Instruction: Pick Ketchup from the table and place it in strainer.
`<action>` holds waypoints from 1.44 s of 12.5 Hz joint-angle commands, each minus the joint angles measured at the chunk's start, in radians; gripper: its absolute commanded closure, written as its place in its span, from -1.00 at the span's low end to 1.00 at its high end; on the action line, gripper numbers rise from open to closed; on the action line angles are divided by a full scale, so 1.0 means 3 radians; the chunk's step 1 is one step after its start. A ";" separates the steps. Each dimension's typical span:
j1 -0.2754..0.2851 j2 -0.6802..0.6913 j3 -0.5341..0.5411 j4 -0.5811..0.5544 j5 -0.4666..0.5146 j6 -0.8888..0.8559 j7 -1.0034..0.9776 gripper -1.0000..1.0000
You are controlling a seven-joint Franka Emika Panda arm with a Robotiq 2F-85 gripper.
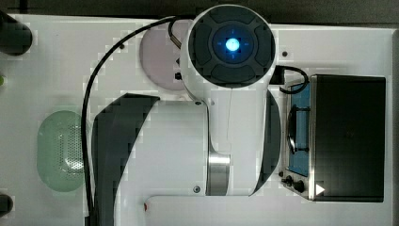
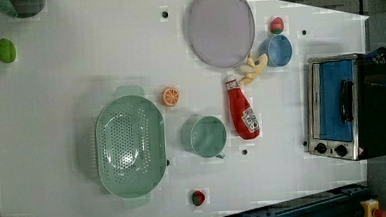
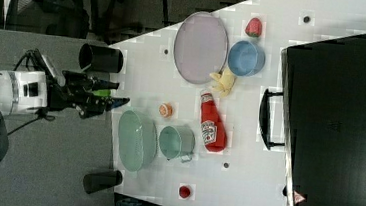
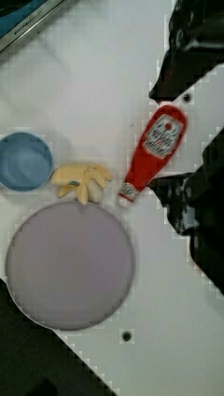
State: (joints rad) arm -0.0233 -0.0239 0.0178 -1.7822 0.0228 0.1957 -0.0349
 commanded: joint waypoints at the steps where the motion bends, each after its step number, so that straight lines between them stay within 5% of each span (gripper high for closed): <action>1: -0.0375 -0.0839 0.0150 -0.0376 0.0081 -0.0537 -0.0109 -0.59; 3: -0.0372 -0.0828 0.0166 -0.0388 0.0081 -0.0534 -0.0124 -0.99; 10: -0.0343 -0.0602 0.0372 -0.0765 0.0082 -0.0130 -0.0617 -1.00; 18: -0.0341 -0.0344 0.0510 -0.1440 0.0081 0.0770 -0.2563 -1.00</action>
State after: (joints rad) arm -0.1140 -0.1063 0.1732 -2.2090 0.0500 0.4194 -0.6289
